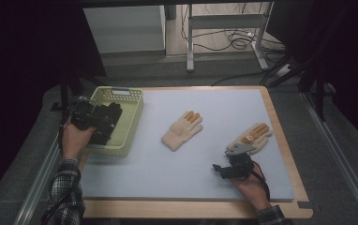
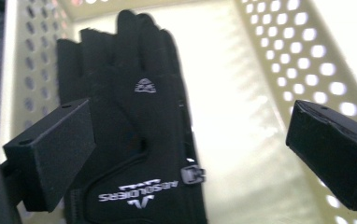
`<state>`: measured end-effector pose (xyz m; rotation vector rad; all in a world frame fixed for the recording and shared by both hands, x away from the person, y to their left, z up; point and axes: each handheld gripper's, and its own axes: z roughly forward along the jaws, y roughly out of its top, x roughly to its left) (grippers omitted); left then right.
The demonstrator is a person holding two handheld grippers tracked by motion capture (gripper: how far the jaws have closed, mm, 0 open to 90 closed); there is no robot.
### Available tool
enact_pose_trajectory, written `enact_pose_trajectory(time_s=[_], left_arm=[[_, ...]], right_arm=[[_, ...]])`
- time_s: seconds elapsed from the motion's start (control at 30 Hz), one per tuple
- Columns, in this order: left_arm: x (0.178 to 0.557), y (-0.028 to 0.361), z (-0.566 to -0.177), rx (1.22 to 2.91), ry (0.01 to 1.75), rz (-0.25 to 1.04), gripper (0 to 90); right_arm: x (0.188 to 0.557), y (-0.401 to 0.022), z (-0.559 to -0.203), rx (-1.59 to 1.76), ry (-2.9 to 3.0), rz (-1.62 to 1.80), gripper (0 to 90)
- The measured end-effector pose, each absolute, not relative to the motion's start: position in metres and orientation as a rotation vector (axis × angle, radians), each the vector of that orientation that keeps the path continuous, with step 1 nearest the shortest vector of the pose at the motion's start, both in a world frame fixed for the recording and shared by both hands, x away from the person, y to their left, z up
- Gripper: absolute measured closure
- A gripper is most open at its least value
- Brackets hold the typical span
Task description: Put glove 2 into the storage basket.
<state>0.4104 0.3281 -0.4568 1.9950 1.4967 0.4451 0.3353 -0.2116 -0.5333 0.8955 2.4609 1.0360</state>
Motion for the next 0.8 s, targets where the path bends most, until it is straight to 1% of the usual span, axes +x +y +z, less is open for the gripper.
enact_pose_trajectory(time_s=[0.1,0.13,0.33,0.5,0.6,0.7,0.8], left_arm=[[0.404,0.323,-0.453,1.999,1.465,0.454,2.4],[0.398,0.317,-0.449,2.0,1.425,0.467,2.5],[0.381,0.298,-0.44,1.991,1.344,0.426,3.3],[0.37,0.285,-0.442,1.995,1.299,0.385,3.8],[0.364,0.279,-0.445,2.021,1.274,0.386,5.5],[0.359,0.274,-0.447,2.031,1.26,0.393,10.4],[0.349,0.264,-0.449,2.032,1.225,0.397,17.0]], right_arm=[[0.335,-0.212,-0.533,0.896,2.461,1.035,23.4],[0.335,-0.212,-0.533,0.896,2.461,1.036,23.3],[0.335,-0.212,-0.533,0.896,2.461,1.035,23.3],[0.335,-0.212,-0.533,0.896,2.461,1.034,23.2],[0.335,-0.212,-0.533,0.896,2.461,1.034,23.2],[0.335,-0.212,-0.533,0.896,2.46,1.034,23.2],[0.335,-0.212,-0.533,0.898,2.46,1.035,23.2]])
